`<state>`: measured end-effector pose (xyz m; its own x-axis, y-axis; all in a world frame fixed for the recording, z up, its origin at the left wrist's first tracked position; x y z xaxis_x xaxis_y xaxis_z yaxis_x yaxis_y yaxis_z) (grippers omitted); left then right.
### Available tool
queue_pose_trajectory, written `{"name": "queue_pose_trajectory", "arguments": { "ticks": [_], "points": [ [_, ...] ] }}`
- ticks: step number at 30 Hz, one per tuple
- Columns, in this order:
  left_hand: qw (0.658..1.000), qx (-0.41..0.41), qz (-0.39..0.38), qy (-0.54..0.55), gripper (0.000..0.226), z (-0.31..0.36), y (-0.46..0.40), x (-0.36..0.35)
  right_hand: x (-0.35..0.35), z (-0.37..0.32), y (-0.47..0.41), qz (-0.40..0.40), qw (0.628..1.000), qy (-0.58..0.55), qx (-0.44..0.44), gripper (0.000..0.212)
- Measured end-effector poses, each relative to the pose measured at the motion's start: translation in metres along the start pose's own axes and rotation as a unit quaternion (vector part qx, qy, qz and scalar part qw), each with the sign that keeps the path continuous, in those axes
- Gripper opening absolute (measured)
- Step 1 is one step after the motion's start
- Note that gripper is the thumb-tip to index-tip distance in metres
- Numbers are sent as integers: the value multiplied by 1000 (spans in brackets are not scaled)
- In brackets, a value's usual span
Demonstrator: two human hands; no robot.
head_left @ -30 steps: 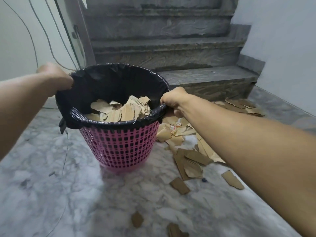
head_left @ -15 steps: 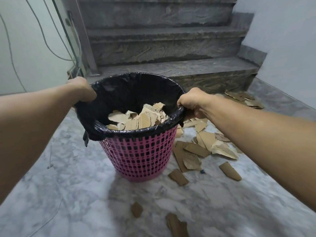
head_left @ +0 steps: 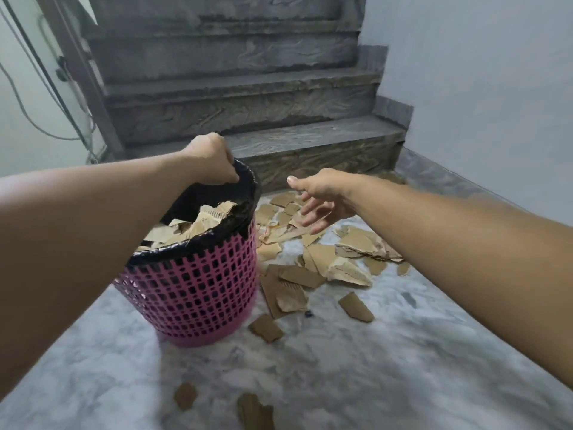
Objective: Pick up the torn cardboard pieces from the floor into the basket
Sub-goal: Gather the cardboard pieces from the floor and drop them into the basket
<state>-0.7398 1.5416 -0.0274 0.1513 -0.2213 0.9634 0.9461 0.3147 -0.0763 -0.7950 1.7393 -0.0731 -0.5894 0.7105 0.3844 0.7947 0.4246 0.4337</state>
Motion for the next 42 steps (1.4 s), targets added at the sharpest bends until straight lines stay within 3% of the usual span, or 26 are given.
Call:
{"name": "queue_pose_trajectory", "arguments": {
  "ticks": [9,18,23,27,29,33,37,42],
  "points": [
    [993,-83,-78,9,17,132,-5,-76,114,115,2,27,997,-4,-66,52],
    [967,-115,-225,-31,35,207,-19,-215,214,268,-7,86,981,-6,-176,33],
    [953,-110,-277,-42,48,223,-20,-285,267,358,4,195,953,75,-218,24],
    [944,-113,-300,-81,89,223,-16,-332,292,409,22,198,910,254,-261,29],
    [929,-117,-325,-136,111,220,-12,-351,301,435,29,208,903,240,-289,32],
    [902,-124,-334,-243,150,209,-11,-379,308,473,37,262,888,147,-349,108],
    [895,-121,-326,-278,141,213,-8,-378,307,486,29,274,894,57,-351,135],
    [952,-64,-266,-139,126,212,-17,-369,287,473,8,272,907,108,-301,107]
  ]
}}
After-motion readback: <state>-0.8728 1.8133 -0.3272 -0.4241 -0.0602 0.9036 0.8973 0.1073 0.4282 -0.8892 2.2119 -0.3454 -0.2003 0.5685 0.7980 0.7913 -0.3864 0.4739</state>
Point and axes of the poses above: each hand's wrist, its own y-axis away from the middle knuckle, its own x-axis out of the back of the hand, z = x × y, the point moved 1 cm from there along -y, towards the middle knuckle, and after that the axes turned 3 degrees about -z, right-handed, at the moved point
